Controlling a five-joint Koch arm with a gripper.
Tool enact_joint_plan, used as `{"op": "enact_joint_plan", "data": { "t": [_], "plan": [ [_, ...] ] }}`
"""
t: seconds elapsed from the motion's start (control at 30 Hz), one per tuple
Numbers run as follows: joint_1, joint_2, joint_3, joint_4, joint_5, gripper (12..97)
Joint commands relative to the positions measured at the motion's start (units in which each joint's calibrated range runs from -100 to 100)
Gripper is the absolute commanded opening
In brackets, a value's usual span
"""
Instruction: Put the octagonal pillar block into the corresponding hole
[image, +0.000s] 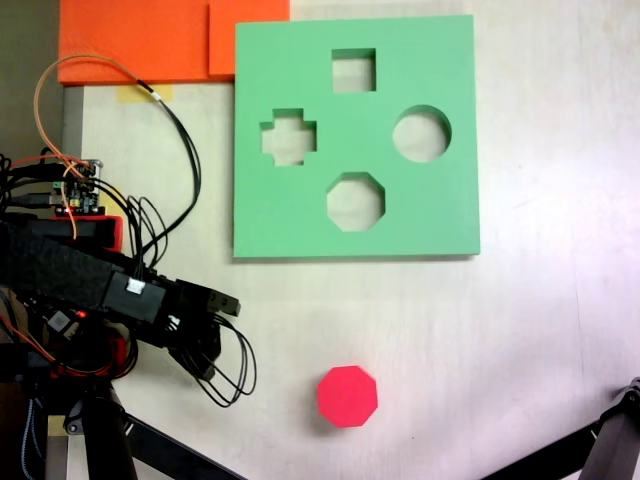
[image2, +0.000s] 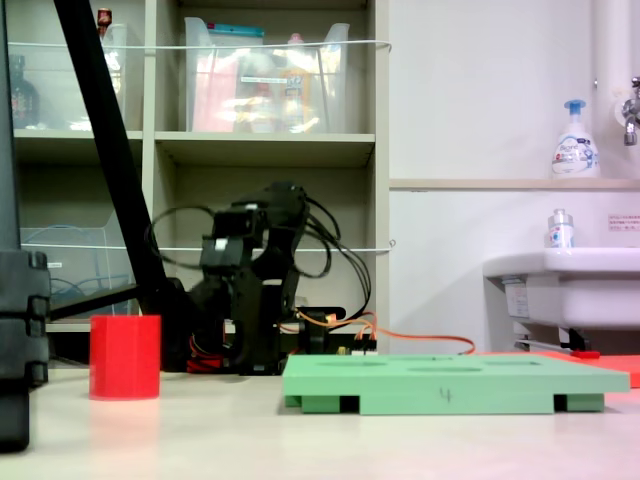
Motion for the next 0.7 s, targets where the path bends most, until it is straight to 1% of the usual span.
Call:
{"op": "enact_joint_plan", "data": {
  "t": [0.0, 0.1, 0.13, 0.43, 0.53, 0.67],
  "plan": [
    [0.0, -0.5, 5.3, -5.8, -0.4, 69.3],
    [0.1, -0.5, 9.3, -7.4, -0.9, 80.3],
    [0.1, -0.5, 10.3, -7.5, -1.4, 81.3],
    [-0.5, -0.5, 19.2, -8.0, -8.0, 80.5],
    [-0.8, 4.8, 22.4, -7.6, -8.9, 80.3],
    [-1.3, 10.3, 25.2, -5.5, -9.7, 74.3]
  ]
}}
